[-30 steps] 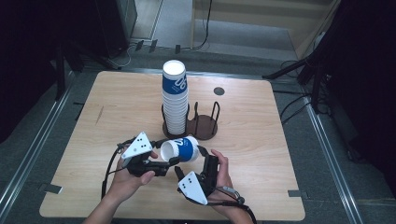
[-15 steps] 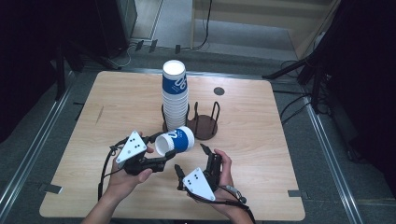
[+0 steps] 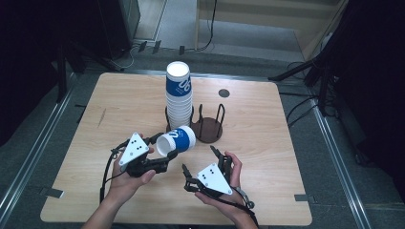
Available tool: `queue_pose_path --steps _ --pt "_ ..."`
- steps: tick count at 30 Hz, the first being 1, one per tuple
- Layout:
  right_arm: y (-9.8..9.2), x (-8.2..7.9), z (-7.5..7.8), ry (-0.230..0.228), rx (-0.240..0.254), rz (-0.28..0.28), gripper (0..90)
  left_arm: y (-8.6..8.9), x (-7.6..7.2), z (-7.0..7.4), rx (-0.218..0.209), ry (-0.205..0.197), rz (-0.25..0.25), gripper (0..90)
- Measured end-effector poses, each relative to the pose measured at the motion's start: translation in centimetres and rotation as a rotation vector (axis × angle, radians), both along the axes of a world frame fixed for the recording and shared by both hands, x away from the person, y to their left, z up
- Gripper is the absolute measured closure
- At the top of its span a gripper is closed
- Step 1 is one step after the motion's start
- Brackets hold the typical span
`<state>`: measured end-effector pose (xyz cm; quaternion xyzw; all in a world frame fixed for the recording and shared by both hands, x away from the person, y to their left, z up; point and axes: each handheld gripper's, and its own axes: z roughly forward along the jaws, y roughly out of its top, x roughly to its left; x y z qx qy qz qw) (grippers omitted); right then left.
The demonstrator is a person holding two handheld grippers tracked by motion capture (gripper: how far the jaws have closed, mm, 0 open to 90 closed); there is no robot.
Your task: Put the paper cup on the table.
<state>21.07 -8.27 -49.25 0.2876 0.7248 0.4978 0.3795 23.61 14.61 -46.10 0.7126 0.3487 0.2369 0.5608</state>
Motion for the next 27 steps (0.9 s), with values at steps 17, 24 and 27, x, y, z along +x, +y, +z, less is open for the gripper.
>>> queue_pose_path --steps 17,24,27 --pt "-1.6 0.6 1.9 0.191 0.273 -0.103 1.6 -0.1 -0.1 -0.1 -0.047 -0.035 0.021 29.4" --pt "-1.6 0.8 2.4 0.262 0.382 -0.143 1.6 -0.3 -0.2 0.0 -0.072 -0.045 0.007 29.4" --pt "-1.4 0.8 2.7 0.282 0.408 -0.146 1.6 -0.5 -0.3 -0.1 -0.070 -0.054 0.001 29.4"
